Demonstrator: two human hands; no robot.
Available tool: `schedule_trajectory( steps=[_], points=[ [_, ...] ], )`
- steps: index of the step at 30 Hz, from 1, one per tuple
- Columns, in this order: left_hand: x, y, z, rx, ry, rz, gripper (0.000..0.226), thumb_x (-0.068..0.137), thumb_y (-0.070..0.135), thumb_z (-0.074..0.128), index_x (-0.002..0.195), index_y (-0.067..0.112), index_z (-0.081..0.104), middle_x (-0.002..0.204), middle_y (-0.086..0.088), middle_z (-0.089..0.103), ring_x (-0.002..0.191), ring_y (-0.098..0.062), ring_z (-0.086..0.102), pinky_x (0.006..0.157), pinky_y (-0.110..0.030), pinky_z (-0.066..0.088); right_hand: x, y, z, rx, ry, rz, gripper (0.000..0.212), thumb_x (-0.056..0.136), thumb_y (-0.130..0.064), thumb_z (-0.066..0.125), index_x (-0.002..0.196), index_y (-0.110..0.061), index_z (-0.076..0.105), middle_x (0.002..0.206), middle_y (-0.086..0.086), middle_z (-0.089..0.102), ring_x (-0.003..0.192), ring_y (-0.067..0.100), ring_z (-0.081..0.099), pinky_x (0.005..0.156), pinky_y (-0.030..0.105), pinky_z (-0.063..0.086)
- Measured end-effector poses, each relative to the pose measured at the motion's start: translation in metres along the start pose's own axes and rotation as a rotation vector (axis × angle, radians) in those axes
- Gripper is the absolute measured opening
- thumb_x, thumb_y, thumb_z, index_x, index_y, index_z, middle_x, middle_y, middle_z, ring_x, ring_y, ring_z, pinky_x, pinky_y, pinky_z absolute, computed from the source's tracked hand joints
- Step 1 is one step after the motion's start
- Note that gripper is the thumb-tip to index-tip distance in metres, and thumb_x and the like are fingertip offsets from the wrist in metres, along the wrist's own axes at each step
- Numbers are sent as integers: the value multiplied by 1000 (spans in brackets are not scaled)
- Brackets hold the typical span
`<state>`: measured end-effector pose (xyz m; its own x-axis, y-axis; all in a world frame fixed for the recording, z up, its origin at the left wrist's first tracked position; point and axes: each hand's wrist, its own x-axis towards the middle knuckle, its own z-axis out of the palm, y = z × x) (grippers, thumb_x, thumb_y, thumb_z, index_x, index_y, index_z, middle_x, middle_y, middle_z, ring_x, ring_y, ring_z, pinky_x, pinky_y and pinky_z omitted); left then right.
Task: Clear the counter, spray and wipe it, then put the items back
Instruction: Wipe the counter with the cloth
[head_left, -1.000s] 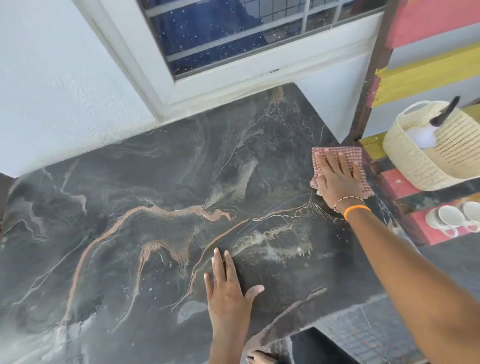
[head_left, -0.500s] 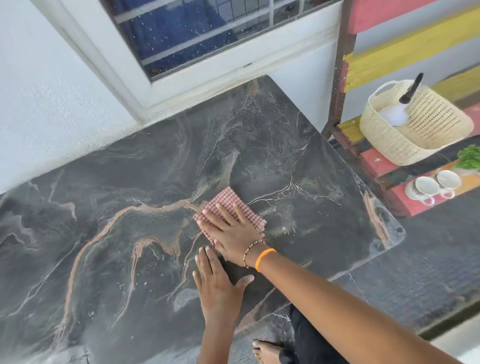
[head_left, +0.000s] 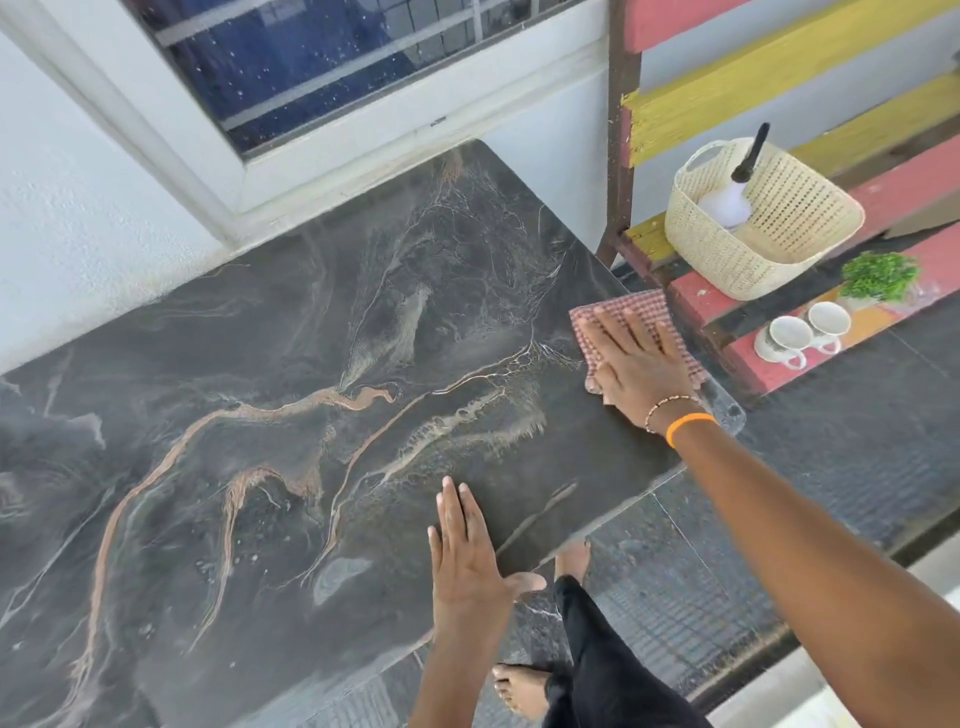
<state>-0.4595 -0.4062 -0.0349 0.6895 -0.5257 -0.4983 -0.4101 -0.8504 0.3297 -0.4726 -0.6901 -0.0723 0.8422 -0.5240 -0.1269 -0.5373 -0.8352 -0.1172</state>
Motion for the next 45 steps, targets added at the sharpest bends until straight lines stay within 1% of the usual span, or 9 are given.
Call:
schedule_trajectory(
  steps=[6, 9, 14, 21, 27, 33, 37, 42, 45],
  points=[
    [-3, -6, 4, -58, 46, 36, 120, 74, 54, 65, 137, 13, -29, 138, 4, -43, 141, -20, -26, 116, -34, -11, -47, 39, -2, 9, -14, 76, 59, 93, -27, 34, 148, -31, 14, 158, -6, 15, 146, 23, 11, 118, 46, 11],
    [-3, -7, 7, -66, 69, 53, 120, 73, 52, 66, 138, 13, -27, 139, 5, -41, 142, -19, -25, 116, -34, -10, -86, 42, 0, 31, -11, 125, 62, 85, -30, 25, 147, -30, 19, 157, -4, 20, 146, 25, 14, 117, 47, 11],
    [-1, -8, 10, -75, 99, 56, 121, 73, 50, 68, 142, 10, -23, 152, -3, -32, 142, -20, -23, 116, -35, -9, -110, 4, 11, 72, -69, 168, 63, 85, -32, 18, 148, -34, 7, 159, -8, 6, 147, 23, 2, 117, 48, 0],
    [-15, -19, 17, -76, 182, -6, 119, 74, 52, 66, 144, 8, -19, 155, -6, -25, 143, -23, -23, 116, -38, -9, -131, -87, 24, 78, -95, -59, 63, 89, -36, 22, 148, -31, 2, 160, -5, 3, 147, 27, -2, 115, 52, -6],
    [-51, -68, 13, -66, 269, -214, 121, 69, 51, 69, 146, 4, -11, 157, -11, -16, 145, -26, -15, 117, -42, -3, -156, -180, 30, 55, -85, -229, 63, 84, -35, 32, 146, -24, 26, 154, 1, 29, 140, 34, 28, 109, 62, 15],
    [-94, -130, 6, -157, 331, -530, 114, 74, 43, 71, 146, 1, -6, 157, -15, -9, 145, -29, -12, 116, -46, -4, -171, -267, 47, 57, -182, -532, 64, 90, -33, 28, 149, -24, 5, 160, 1, 7, 146, 35, 2, 104, 59, -19],
    [-119, -151, 8, -235, 366, -677, 103, 82, 37, 66, 146, 0, -6, 157, -17, -10, 145, -31, -12, 116, -48, -7, -178, -311, 51, -3, -216, -767, 63, 92, -33, 32, 148, -27, 4, 160, -2, 6, 146, 31, 3, 109, 59, -15],
    [-136, -168, 8, -289, 409, -723, 98, 86, 29, 62, 145, 0, -10, 156, -16, -13, 145, -28, -15, 116, -45, -10, -180, -314, 53, -95, -236, -1094, 61, 93, -29, 33, 147, -35, 7, 159, -9, 9, 147, 23, 3, 116, 54, -4],
    [-139, -179, 2, -282, 435, -722, 100, 85, 34, 63, 146, 1, -9, 157, -15, -10, 145, -27, -12, 115, -44, -10, -163, -281, 48, -152, -234, -1141, 63, 90, -30, 31, 146, -41, 3, 158, -15, 4, 147, 19, 2, 117, 48, -4]
  ],
)
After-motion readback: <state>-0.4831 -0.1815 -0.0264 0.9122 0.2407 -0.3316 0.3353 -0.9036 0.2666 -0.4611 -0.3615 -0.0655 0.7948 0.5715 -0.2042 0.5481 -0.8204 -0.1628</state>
